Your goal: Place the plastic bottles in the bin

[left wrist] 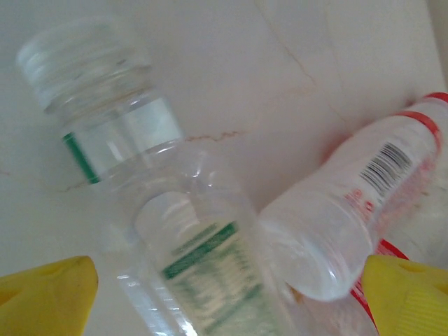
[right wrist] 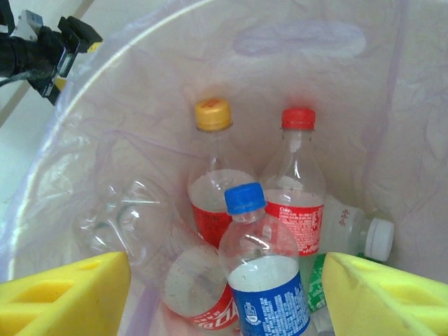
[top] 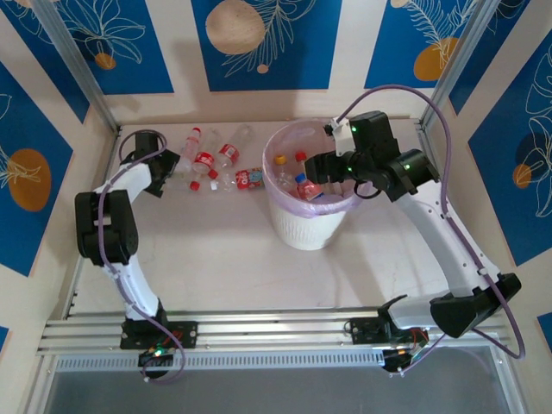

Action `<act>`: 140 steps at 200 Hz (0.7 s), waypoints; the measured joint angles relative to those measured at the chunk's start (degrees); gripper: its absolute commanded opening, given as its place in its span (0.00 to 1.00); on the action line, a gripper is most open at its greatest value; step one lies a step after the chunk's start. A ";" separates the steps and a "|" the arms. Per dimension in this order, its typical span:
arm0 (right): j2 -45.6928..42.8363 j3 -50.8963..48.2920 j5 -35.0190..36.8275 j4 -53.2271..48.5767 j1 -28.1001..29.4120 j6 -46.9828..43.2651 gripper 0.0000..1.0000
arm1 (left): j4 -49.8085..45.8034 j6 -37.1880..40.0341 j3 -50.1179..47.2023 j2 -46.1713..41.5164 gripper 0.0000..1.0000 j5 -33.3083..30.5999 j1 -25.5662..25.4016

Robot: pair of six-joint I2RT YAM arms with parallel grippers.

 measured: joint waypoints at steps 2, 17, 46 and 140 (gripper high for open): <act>0.00 -0.13 0.00 -0.04 -0.04 0.00 0.74 | -0.09 -0.20 0.11 0.17 0.96 0.00 0.00; -0.20 -1.14 0.02 -0.15 -0.28 -0.09 0.74 | -0.68 -2.19 0.83 1.62 0.94 -0.09 0.04; -1.81 -2.93 0.24 -0.57 -1.27 -0.66 0.74 | -1.18 -5.73 1.16 2.84 0.87 -0.48 0.07; -4.02 -3.96 0.44 -0.98 -3.17 -1.53 0.74 | 0.09 -10.23 -0.26 3.96 0.69 -0.66 0.09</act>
